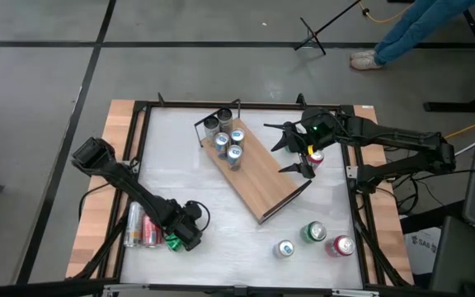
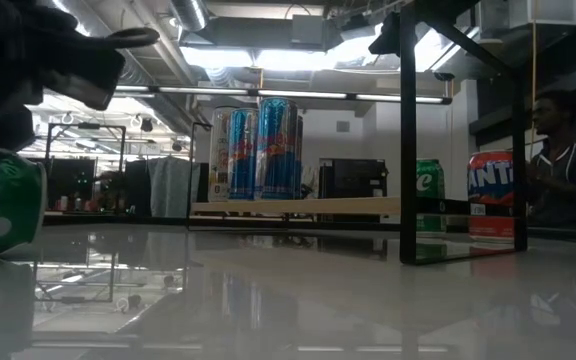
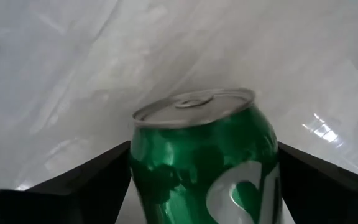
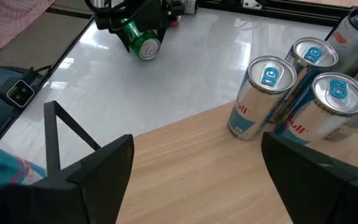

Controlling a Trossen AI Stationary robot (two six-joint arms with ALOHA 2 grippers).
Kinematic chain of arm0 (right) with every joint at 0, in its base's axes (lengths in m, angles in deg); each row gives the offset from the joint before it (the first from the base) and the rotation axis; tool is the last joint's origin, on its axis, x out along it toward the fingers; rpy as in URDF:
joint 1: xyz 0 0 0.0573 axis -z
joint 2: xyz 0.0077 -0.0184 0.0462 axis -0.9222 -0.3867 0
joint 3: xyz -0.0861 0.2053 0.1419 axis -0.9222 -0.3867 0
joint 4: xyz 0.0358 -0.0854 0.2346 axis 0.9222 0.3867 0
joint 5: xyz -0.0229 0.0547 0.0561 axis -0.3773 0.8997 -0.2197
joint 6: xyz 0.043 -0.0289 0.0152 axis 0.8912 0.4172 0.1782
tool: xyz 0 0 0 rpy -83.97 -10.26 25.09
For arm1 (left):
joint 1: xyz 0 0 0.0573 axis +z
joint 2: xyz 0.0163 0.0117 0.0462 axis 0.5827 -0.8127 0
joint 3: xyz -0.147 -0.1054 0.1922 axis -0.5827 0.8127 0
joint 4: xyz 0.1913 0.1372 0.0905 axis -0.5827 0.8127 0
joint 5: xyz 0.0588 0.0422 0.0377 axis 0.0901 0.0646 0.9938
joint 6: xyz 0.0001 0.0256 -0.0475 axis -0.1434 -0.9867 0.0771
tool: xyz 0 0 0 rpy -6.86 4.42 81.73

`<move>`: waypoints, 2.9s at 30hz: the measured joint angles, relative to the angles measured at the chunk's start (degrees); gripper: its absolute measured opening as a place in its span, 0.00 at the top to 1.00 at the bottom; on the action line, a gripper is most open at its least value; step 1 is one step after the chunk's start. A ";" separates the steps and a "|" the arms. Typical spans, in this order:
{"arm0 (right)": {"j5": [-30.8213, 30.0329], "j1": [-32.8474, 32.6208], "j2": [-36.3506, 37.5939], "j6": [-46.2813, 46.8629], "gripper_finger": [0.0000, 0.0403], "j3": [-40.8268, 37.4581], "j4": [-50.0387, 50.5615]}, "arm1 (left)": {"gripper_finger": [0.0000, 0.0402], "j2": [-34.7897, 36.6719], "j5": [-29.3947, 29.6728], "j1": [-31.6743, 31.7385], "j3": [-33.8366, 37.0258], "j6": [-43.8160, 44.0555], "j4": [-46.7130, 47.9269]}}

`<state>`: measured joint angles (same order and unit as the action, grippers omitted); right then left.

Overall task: Place canned beverage on shelf
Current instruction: Put the bottom left green soda can on the shelf

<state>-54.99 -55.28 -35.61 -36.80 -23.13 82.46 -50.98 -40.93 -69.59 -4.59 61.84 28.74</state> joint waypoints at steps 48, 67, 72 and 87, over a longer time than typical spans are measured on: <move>0.20 -0.05 -3.87 22.18 0.15 0.00 -13.92 | 0.26 -0.62 53.16 13.18 -0.07 -52.89 -52.96; -17.43 -11.15 -11.89 24.06 0.15 0.00 -21.55 | 0.26 -0.60 51.27 16.03 -0.07 -60.41 -56.65; -17.40 -12.15 -13.40 26.53 0.15 0.00 -22.28 | 0.26 -0.60 51.28 16.04 -0.07 -60.43 -56.65; -18.10 -12.00 -15.97 30.48 0.15 -0.02 -24.33 | 0.26 -0.60 50.98 16.04 -0.07 -60.46 -56.95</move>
<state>-73.08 -67.28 -51.58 -6.32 -23.15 58.12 -51.59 10.05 -53.55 -4.66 1.38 -28.22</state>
